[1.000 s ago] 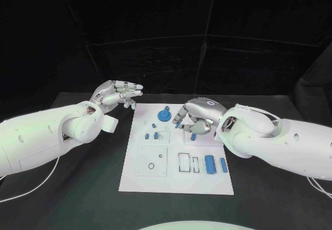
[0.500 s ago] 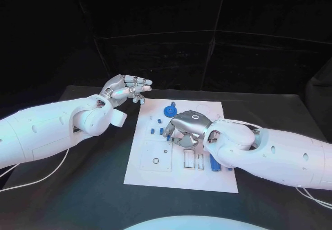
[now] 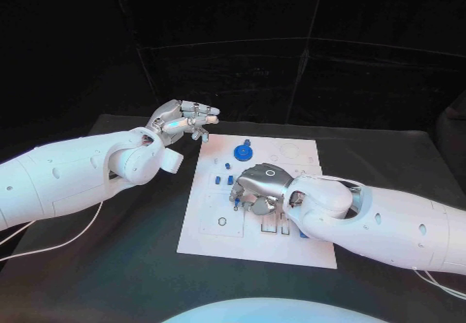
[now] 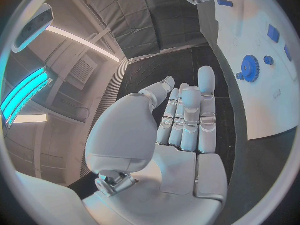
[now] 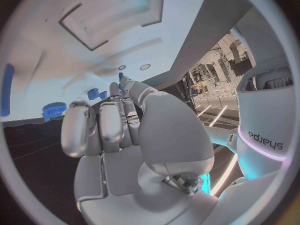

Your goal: Assemble the parts on the task board

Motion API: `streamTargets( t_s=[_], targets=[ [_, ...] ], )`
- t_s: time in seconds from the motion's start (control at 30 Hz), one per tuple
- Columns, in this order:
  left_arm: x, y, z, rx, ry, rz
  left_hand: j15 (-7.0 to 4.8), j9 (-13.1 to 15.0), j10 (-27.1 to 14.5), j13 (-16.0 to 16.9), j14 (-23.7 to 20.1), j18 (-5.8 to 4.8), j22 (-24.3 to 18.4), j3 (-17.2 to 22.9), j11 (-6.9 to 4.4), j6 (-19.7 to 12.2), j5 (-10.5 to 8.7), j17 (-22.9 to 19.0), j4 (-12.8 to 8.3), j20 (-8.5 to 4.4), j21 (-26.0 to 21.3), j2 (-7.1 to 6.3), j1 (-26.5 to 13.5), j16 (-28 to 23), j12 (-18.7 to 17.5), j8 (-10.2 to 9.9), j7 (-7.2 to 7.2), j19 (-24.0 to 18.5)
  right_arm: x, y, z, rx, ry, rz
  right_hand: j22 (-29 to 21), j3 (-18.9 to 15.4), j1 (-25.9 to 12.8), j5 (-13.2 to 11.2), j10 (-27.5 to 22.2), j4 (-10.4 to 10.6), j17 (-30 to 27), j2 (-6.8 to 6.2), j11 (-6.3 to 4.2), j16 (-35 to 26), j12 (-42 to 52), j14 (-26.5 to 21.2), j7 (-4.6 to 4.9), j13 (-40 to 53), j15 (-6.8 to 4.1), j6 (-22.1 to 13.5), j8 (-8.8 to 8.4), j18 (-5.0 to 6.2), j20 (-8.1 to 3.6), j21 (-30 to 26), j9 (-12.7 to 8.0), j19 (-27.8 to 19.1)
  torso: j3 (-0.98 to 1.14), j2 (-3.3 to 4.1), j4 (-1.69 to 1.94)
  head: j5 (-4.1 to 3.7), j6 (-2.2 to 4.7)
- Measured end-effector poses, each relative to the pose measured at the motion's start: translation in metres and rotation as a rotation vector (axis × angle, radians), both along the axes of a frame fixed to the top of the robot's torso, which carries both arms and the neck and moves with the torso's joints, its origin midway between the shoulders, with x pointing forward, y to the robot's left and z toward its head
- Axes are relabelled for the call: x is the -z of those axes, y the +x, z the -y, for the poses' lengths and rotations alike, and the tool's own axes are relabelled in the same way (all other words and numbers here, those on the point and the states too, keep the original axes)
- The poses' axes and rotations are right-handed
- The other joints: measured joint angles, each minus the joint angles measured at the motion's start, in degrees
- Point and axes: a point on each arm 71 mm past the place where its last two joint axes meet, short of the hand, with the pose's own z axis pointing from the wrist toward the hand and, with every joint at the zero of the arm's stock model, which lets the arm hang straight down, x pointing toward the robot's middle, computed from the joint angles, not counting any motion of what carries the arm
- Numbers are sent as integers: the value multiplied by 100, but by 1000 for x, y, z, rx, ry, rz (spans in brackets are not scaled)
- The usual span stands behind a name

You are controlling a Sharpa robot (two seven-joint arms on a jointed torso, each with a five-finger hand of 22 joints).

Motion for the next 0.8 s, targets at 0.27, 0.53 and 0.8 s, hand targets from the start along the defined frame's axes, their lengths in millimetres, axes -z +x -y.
streamTargets(
  t_s=[0.27,0.53,0.8],
  targets=[
    [0,0,-1,-2,2,-3,0,0,0,5,0,0,1,0,0,0,0,0,0,0,0,0,0,0,0,0,0,0,3,-1,-1,-8,-16,2,0,18,0,2,0,13,0,0,0,0,0,0,0,4,0,0,-3,0,0,0,-1,0,0,-3,0,13,-18],
    [1,0,-2,-4,5,-8,0,1,-3,5,0,0,-3,0,-3,0,0,1,0,0,0,0,0,0,0,0,0,0,5,-3,-4,-17,-23,0,-1,18,1,2,0,13,0,-1,0,0,0,0,0,4,0,-1,-3,0,0,0,-3,0,0,-3,5,29,-37],
    [1,1,-2,-4,7,-12,0,-4,-21,4,0,0,-6,0,-21,0,0,1,0,0,0,0,0,0,0,0,0,0,8,-1,-4,-14,-39,1,-1,18,1,2,0,13,1,-1,0,-1,0,0,-1,3,0,-1,-4,0,0,0,-4,0,-1,-3,7,30,-57]
  ],
)
